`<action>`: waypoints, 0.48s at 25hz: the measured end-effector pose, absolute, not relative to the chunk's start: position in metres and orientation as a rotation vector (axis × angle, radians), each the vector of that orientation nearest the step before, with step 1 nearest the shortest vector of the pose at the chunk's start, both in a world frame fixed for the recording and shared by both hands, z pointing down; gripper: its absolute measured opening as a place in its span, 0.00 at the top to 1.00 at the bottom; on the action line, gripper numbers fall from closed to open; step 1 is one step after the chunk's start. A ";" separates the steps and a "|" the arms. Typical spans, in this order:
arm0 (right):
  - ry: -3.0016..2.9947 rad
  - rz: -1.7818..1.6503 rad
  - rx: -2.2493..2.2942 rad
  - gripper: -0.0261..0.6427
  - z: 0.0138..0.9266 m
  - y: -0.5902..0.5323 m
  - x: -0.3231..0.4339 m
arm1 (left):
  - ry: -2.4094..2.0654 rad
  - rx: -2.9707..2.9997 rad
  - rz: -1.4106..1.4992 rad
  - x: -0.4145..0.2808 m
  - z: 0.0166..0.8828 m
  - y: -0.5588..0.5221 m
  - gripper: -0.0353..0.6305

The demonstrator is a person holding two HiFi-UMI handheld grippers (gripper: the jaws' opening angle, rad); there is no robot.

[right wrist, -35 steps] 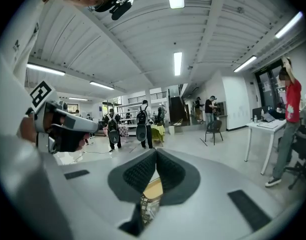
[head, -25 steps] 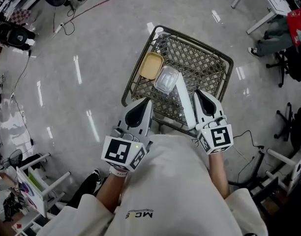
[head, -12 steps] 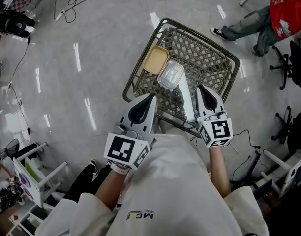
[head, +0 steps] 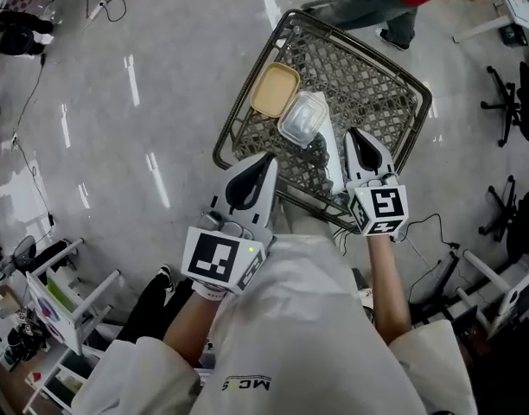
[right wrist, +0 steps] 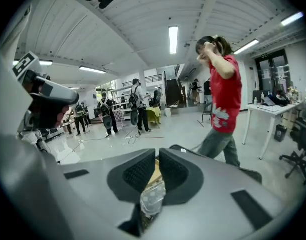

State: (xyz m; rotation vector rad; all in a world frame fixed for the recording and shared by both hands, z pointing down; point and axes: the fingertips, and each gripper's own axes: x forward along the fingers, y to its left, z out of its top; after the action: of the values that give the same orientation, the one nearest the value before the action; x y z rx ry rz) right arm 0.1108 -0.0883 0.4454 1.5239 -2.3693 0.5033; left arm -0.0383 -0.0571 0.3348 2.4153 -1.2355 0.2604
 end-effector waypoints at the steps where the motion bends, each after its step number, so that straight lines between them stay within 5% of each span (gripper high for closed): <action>1: -2.362 0.512 1.522 0.93 0.452 -0.091 0.111 | -1.231 2.416 0.266 -0.037 0.337 -0.059 0.91; 12: -2.294 0.599 1.480 0.88 0.521 -0.122 0.111 | -1.203 2.389 0.325 -0.033 0.368 -0.080 0.91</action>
State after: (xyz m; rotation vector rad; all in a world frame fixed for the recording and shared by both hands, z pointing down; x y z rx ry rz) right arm 0.1110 -0.1220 0.5207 1.4802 -2.2936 0.5986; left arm -0.0329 -0.0802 0.3677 2.3892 -1.2029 0.3245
